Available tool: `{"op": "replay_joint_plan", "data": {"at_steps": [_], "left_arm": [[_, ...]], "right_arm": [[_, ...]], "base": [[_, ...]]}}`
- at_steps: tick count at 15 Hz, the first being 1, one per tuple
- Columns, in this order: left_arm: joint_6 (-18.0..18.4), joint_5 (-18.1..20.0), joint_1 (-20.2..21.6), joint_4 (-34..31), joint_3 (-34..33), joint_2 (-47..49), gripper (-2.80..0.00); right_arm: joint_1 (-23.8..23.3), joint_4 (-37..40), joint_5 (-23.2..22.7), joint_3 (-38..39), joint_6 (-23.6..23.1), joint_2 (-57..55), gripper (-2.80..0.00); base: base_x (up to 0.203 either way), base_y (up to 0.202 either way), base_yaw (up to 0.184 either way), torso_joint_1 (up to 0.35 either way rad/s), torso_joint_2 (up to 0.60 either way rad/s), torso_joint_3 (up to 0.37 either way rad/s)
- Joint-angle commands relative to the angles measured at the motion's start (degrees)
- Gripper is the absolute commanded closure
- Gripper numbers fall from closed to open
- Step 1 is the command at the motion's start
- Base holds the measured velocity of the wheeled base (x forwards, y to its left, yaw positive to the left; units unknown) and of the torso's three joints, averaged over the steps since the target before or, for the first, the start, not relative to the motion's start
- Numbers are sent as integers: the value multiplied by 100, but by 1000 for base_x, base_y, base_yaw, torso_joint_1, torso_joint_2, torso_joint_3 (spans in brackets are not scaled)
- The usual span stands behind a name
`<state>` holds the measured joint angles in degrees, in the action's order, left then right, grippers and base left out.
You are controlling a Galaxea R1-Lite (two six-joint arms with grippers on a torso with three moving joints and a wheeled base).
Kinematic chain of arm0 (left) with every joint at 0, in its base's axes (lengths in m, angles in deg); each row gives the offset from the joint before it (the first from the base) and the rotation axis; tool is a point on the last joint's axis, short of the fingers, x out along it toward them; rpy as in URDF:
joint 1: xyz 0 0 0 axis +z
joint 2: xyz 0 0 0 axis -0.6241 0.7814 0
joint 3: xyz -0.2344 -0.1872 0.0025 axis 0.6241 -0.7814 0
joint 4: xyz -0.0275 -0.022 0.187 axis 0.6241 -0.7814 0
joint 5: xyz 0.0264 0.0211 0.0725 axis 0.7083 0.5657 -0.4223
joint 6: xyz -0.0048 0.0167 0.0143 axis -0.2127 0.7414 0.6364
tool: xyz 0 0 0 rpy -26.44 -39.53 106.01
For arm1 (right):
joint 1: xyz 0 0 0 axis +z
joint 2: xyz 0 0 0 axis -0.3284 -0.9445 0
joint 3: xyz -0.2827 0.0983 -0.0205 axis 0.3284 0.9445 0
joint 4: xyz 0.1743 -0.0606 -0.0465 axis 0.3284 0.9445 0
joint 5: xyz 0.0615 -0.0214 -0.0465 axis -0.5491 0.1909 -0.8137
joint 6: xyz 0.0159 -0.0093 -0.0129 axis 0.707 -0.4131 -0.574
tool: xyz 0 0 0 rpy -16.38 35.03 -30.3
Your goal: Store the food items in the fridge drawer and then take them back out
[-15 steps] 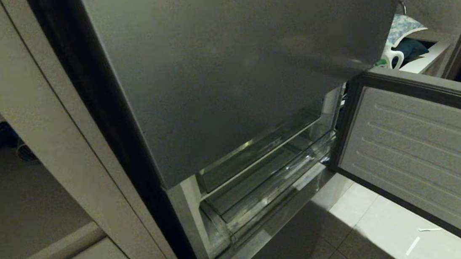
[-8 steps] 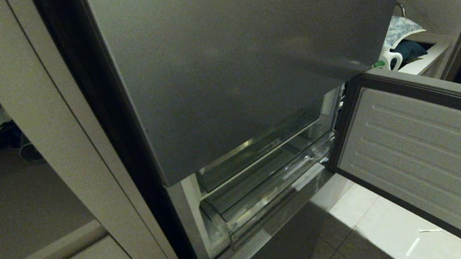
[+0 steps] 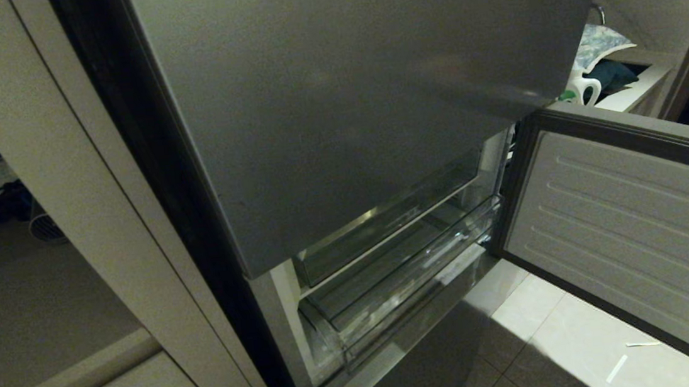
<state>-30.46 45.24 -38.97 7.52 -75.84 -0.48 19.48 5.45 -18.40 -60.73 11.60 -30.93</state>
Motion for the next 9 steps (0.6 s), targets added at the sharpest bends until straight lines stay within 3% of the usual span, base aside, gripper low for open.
{"op": "replay_joint_plan", "data": {"at_steps": [1,4,9], "left_arm": [[0,-2,0,0,1,9,0],[-5,-2,0,0,1,9,0],[0,-2,0,0,1,9,0]], "right_arm": [[11,28,-478,-580,42,-2064,0],[37,-308,-920,-964,-142,-3743,0],[647,-2100,-979,-1246,-362,-6171,0]], "base": [[0,0,0,0,0,0],[0,0,0,0,0,0],[0,0,0,0,0,0]]}}
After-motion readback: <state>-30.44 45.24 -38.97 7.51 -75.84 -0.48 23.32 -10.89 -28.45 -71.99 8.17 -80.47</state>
